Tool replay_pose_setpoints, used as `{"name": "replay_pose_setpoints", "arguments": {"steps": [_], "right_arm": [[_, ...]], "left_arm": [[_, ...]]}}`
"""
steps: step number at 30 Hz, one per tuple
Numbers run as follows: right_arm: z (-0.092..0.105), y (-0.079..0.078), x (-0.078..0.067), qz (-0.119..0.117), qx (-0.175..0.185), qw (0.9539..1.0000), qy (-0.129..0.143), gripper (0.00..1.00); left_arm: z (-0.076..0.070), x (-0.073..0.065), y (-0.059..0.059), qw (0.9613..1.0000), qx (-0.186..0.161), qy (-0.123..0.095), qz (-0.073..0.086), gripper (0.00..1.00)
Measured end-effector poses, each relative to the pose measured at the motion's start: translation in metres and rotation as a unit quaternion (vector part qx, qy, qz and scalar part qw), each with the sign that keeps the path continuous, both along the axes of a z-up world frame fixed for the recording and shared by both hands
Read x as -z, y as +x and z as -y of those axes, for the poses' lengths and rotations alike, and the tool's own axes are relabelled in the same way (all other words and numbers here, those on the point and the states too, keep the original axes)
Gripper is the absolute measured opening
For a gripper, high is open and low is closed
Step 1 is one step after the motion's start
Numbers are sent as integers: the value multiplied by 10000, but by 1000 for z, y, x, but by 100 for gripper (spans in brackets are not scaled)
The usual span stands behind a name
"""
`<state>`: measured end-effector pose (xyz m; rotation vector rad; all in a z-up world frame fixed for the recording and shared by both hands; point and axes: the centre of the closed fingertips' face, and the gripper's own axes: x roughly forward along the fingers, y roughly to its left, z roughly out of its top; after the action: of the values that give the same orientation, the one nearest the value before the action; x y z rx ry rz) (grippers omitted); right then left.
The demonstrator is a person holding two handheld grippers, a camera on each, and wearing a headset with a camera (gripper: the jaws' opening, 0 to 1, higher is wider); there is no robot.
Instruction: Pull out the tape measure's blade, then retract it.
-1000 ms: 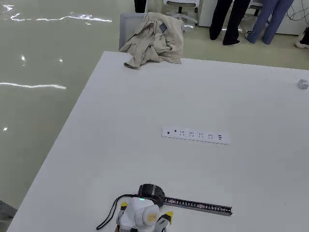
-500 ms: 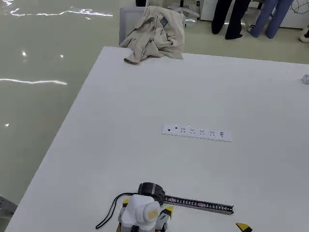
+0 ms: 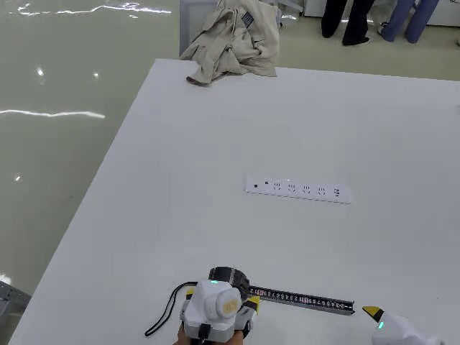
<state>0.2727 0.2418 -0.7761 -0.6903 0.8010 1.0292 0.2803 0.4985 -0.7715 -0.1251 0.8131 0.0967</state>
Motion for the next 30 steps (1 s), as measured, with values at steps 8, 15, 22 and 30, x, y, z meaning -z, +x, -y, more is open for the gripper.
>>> {"name": "replay_pose_setpoints", "arguments": {"steps": [8, 15, 22, 30], "right_arm": [[5, 19, 9, -90, -223, 9995, -212, 63], [7, 29, 19, -184, -444, 9984, -304, 57], [11, 39, 33, -301, -569, 9969, -458, 52], [14, 47, 38, -418, -772, 9943, -599, 48]], "left_arm": [[-2, 5, 7, 10000, -42, 10, -32, 80], [-3, 8, 9, 9999, -115, -49, -64, 80], [-5, 10, 12, 9999, -105, 1, -63, 79], [-6, 11, 17, 9999, -130, -4, -59, 77]]}}
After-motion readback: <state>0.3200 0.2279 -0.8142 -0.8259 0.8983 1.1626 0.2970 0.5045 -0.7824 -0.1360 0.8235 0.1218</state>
